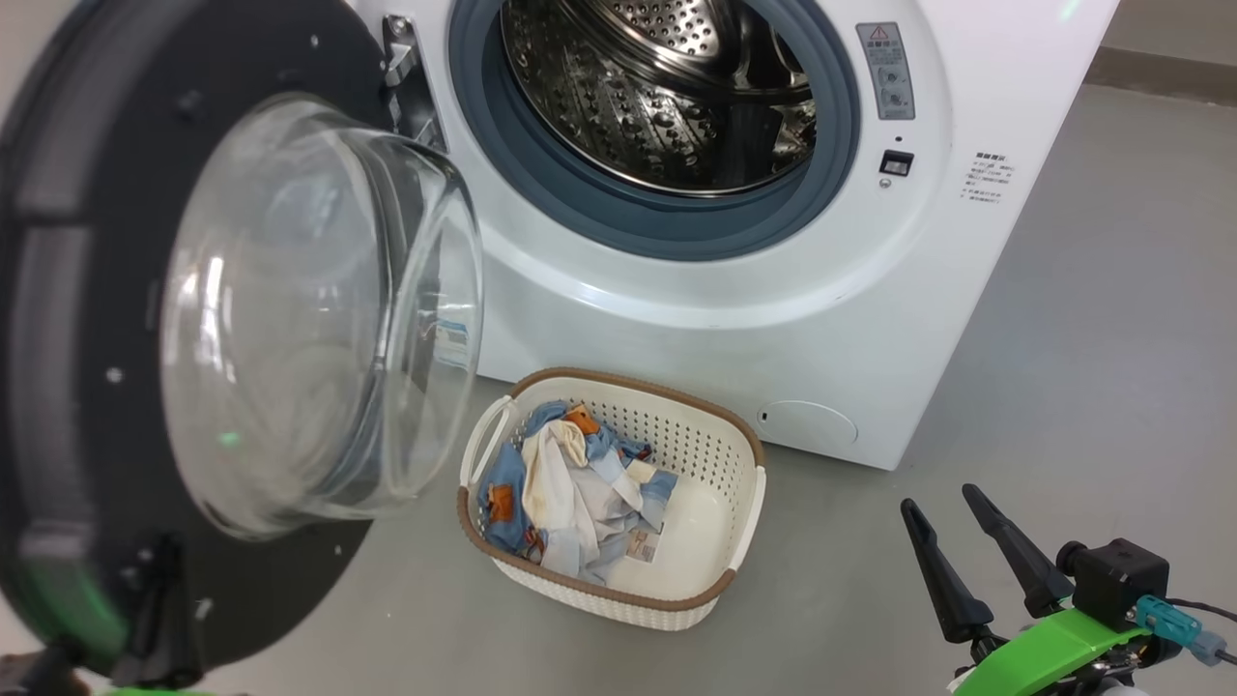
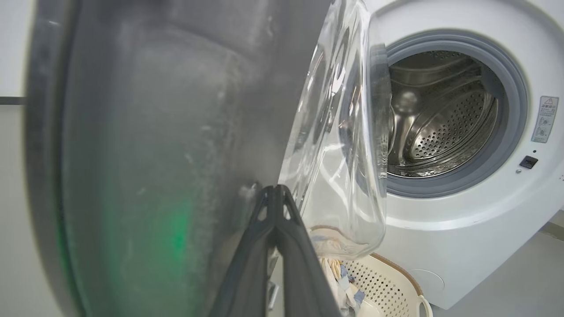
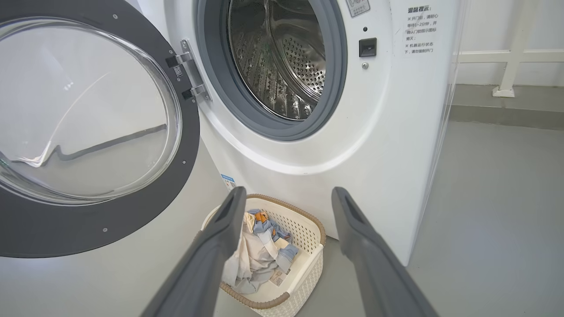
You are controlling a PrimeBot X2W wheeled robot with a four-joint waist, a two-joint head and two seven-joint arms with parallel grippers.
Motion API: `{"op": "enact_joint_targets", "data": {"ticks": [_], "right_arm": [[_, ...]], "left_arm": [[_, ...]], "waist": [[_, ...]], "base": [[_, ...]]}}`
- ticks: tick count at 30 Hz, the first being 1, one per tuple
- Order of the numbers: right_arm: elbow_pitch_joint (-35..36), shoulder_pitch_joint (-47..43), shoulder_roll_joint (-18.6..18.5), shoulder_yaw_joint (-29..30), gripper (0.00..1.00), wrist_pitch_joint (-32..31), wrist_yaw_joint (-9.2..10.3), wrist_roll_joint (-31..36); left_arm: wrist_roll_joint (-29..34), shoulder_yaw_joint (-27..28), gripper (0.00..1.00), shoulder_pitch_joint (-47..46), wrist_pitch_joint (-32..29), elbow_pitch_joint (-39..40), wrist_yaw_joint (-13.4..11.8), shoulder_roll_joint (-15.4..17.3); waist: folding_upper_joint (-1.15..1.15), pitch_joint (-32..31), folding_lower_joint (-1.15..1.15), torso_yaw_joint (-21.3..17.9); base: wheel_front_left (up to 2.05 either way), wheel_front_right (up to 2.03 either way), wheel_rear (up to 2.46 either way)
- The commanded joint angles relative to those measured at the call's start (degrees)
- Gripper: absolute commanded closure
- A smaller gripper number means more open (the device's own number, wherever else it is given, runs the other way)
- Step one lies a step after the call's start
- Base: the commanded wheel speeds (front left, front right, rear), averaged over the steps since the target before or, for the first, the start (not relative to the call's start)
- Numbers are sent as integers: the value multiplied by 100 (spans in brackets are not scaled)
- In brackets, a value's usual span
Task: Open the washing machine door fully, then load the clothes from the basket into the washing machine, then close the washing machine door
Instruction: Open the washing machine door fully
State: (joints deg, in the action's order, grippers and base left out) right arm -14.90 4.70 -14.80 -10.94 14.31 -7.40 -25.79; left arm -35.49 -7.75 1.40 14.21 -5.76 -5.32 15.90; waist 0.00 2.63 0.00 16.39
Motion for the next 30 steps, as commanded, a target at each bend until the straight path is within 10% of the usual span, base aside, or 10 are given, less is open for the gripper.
{"op": "enact_joint_targets", "data": {"ticks": [1,30], "right_arm": [[158,129,-96,-141,0,69,-9,-34],[146,647,-145,-195,0,69,-9,154]], "left_arm": [[-26,384,100,-354,75,42,-89,250],[829,2538,100,-2492,78,-2655,863,714]], "waist": [[0,34,0,8],[0,855,0,-65]], "base": [[0,0,0],[0,0,0]]}}
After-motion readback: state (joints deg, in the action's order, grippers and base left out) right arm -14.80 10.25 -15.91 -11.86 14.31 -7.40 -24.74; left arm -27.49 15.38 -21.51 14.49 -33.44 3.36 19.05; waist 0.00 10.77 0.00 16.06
